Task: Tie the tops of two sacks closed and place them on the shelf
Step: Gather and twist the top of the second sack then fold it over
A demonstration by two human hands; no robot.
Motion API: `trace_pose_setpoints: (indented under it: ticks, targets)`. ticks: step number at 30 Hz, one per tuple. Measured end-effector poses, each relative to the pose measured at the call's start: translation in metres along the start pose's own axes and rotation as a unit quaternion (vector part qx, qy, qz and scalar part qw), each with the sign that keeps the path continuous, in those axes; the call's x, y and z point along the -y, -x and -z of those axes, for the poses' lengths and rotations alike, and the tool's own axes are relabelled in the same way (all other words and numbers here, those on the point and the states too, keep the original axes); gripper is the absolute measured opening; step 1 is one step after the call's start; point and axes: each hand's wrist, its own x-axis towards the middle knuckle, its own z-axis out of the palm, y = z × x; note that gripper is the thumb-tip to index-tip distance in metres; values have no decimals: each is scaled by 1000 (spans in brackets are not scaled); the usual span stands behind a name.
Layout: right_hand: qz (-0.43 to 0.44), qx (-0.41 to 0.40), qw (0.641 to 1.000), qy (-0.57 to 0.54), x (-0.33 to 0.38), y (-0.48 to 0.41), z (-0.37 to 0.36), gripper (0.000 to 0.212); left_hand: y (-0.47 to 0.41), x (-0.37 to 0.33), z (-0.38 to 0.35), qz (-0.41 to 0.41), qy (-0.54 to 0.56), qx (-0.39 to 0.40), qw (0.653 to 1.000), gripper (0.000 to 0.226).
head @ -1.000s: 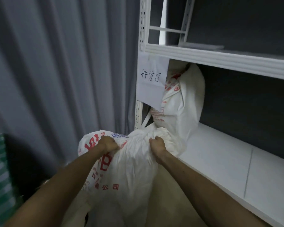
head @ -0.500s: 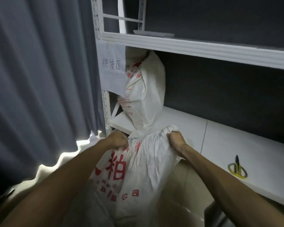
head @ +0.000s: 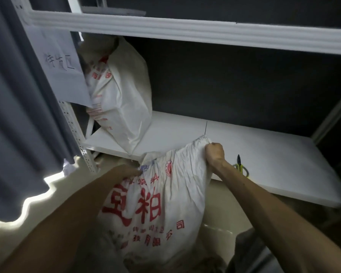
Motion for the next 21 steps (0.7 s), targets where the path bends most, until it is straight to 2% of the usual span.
trace_pose_setpoints:
  ticks: [2, 7, 13, 14, 17, 21]
  targets:
    - [-27, -46, 998, -41, -2, 2, 19, 37, -8, -17, -6, -11, 53, 15, 998, 69]
    - [-60, -95, 991, -67, -12, 10, 59, 39, 16, -66, -35, -68, 147, 50, 985, 50]
    - [44, -35, 998, 4, -16, 2, 74, 46, 17, -75, -47, -131, 304, -5, 943, 47]
    - [60, -37, 997, 15, -16, 0, 72, 41, 12, -75, -44, -127, 343, 11, 931, 50]
    - [119, -58, 990, 43, -13, -9, 60, 25, 13, -76, -42, -91, 361, 74, 925, 63]
    - [144, -25, 975, 166, -8, -13, 49, 17, 13, -67, -41, -60, 310, 148, 937, 49]
